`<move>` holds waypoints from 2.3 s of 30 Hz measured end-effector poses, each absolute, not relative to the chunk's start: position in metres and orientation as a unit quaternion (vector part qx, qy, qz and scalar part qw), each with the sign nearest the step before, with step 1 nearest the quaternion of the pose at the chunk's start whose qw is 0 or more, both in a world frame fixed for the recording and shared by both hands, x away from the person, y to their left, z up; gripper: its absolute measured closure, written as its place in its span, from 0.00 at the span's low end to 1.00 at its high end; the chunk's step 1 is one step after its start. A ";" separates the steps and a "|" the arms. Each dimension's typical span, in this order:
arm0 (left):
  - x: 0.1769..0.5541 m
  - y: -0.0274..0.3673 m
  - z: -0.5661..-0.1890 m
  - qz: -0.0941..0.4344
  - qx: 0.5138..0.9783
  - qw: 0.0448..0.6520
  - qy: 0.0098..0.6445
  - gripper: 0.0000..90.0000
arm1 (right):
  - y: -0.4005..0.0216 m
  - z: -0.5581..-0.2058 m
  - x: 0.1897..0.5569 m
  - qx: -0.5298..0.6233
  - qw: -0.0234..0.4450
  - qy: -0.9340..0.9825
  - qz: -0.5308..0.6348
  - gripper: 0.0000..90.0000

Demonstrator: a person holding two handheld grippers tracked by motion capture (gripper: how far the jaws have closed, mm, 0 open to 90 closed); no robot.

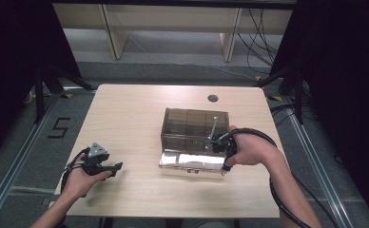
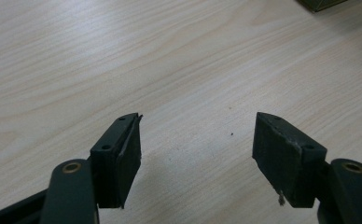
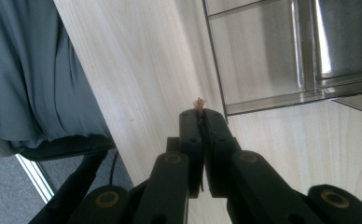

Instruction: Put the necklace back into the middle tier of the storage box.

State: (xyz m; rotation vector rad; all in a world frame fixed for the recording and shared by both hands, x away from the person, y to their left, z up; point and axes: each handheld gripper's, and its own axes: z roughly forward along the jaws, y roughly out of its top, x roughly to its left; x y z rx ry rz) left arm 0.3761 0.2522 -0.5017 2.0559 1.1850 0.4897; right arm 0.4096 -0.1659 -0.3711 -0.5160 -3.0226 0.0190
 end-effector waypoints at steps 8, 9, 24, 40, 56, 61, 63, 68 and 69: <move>0.376 0.252 -0.502 0.189 0.794 0.352 0.458 0.36 | -0.167 -0.369 0.413 -0.170 0.032 -0.985 0.004 0.97; 0.376 0.253 -0.502 0.189 0.796 0.350 0.456 0.36 | -0.167 -0.368 0.413 -0.176 0.032 -0.984 0.005 0.97; 0.376 0.252 -0.502 0.189 0.796 0.350 0.456 0.36 | -0.167 -0.362 0.420 -0.179 0.031 -0.983 -0.002 0.97; 0.376 0.253 -0.501 0.185 0.797 0.348 0.459 0.36 | -0.168 -0.358 0.430 -0.190 0.026 -0.981 -0.012 0.97; 0.376 0.253 -0.502 0.186 0.794 0.351 0.459 0.36 | -0.168 -0.368 0.440 -0.200 0.018 -0.979 -0.017 0.97; 0.376 0.253 -0.502 0.187 0.793 0.352 0.461 0.36 | -0.167 -0.373 0.443 -0.198 0.012 -0.980 -0.020 0.97; 0.376 0.253 -0.502 0.186 0.794 0.352 0.460 0.36 | -0.167 -0.374 0.445 -0.191 0.007 -0.981 -0.022 0.97; 0.376 0.253 -0.502 0.186 0.795 0.351 0.459 0.36 | -0.166 -0.378 0.447 -0.201 0.012 -0.979 -0.019 0.97; 0.376 0.253 -0.502 0.186 0.795 0.351 0.459 0.36 | -0.166 -0.379 0.448 -0.196 0.011 -0.980 -0.023 0.97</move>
